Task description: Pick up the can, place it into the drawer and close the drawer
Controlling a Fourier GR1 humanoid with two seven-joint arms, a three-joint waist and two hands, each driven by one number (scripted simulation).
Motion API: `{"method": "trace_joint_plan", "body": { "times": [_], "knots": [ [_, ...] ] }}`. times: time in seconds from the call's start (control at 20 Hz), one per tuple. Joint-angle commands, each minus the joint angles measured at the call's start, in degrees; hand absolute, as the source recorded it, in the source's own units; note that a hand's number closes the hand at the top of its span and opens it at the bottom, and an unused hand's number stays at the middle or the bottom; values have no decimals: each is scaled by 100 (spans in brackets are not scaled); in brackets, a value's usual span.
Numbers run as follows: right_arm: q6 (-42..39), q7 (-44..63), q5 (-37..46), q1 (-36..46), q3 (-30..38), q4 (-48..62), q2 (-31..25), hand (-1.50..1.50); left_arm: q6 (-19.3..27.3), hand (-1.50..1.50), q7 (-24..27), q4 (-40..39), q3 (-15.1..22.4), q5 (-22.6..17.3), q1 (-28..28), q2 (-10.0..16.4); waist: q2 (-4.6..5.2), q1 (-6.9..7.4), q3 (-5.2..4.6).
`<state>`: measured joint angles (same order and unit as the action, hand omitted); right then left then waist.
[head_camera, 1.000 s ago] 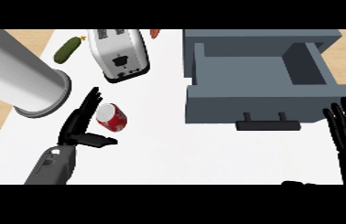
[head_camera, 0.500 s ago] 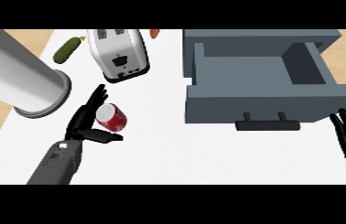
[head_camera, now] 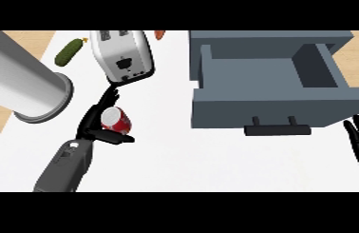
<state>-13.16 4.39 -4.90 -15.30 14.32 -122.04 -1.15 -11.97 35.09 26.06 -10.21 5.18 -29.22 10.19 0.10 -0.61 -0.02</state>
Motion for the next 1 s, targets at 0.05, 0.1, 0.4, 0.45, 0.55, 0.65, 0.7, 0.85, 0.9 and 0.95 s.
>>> {"method": "trace_joint_plan", "body": {
  "times": [0.05, 0.1, 0.4, 0.45, 0.55, 0.65, 0.7, 0.85, 0.9, 0.95],
  "knots": [
    [44, 419, -15, 47, -72, -426, 14, -150, 26, -150, 163, -158, 64, 33, -173, -193, -2, 1, -2],
    [-191, -124, -271, -38, 318, 166, -105, -150, 48, 150, 161, -275, 5, 6, -334, -165, 2, -10, -1],
    [100, 365, -10, 300, 60, 23, -27, -150, -144, 150, 26, 31, 85, -124, -164, -435, -8, 32, 1],
    [-32, 7, 12, -63, 61, -136, 91, -150, -341, 150, -55, 474, 146, -207, 101, -425, -20, 46, 3],
    [-7, 126, -85, -49, 110, -255, 88, -150, -304, 150, 27, 255, 139, -194, -2, -470, -10, 21, 1],
    [-85, 242, -257, -156, 303, -409, -31, -150, -360, 150, -160, 424, 130, -256, -115, -427, -12, 16, 1],
    [-32, 98, -260, 91, 394, -20, -67, -150, -490, 150, -357, 782, 197, -331, 1, -506, -17, 43, 3],
    [-148, 78, -292, -398, 239, -429, 111, -150, -403, 150, -565, 1322, 307, -388, 94, -680, -21, 31, 3],
    [202, 261, 7, -150, -107, -367, 112, -150, -274, 150, -790, 1536, 147, -555, 118, -599, -20, 53, 3],
    [47, 338, -188, 35, 224, -320, -10, -150, 268, 150, -820, 1702, 141, -517, 347, -878, -28, 80, 4]
  ]
}}
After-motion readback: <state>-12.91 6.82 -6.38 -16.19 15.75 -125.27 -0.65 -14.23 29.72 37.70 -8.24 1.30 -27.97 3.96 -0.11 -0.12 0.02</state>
